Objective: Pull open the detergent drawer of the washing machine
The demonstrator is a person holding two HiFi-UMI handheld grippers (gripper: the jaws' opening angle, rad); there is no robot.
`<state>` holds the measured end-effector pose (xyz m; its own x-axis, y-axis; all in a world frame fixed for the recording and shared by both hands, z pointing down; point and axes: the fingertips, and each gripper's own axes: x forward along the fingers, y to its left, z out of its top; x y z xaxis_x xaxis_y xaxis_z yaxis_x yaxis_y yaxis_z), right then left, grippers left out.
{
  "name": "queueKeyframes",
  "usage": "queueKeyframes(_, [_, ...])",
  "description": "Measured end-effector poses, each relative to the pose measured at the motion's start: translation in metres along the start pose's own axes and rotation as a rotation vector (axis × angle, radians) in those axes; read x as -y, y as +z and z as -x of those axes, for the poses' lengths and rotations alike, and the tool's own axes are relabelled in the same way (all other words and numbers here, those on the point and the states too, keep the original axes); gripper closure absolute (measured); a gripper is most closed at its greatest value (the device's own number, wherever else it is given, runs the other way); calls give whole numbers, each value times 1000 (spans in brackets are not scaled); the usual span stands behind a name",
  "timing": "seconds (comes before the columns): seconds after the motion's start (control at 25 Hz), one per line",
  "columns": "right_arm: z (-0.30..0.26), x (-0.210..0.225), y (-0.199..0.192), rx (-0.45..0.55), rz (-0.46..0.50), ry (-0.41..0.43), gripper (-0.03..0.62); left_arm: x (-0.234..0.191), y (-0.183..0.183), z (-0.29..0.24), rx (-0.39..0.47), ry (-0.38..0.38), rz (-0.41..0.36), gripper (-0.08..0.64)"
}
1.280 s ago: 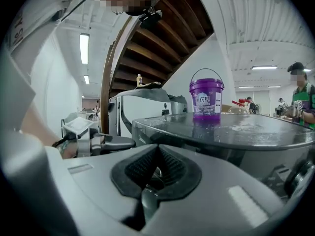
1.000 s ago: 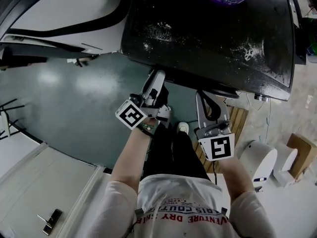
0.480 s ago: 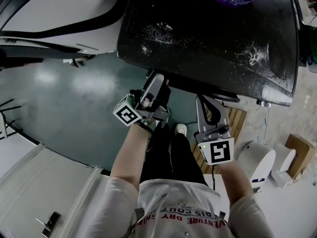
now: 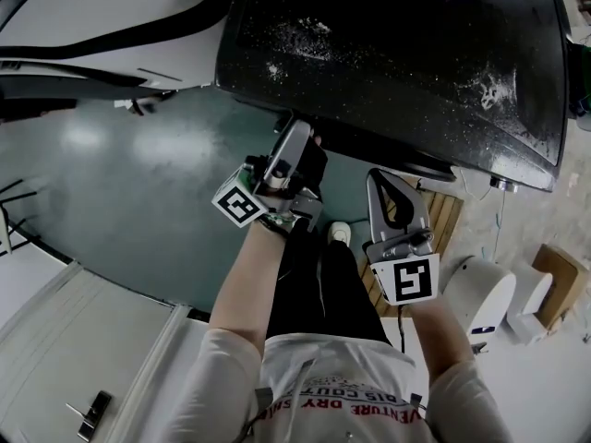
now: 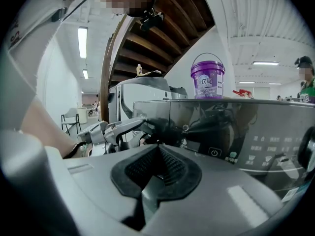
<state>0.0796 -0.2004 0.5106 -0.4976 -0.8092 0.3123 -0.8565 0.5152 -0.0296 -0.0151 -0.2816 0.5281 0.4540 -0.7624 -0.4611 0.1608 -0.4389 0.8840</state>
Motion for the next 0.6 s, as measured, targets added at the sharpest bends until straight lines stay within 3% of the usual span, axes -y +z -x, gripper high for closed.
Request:
queueKeyframes(0.24, [10, 9, -10, -6, 46, -15, 592, -1, 0, 1, -7, -5, 3, 423])
queueKeyframes(0.6, [15, 27, -2, 65, -10, -88, 592, 12, -5, 22, -4, -40, -6, 439])
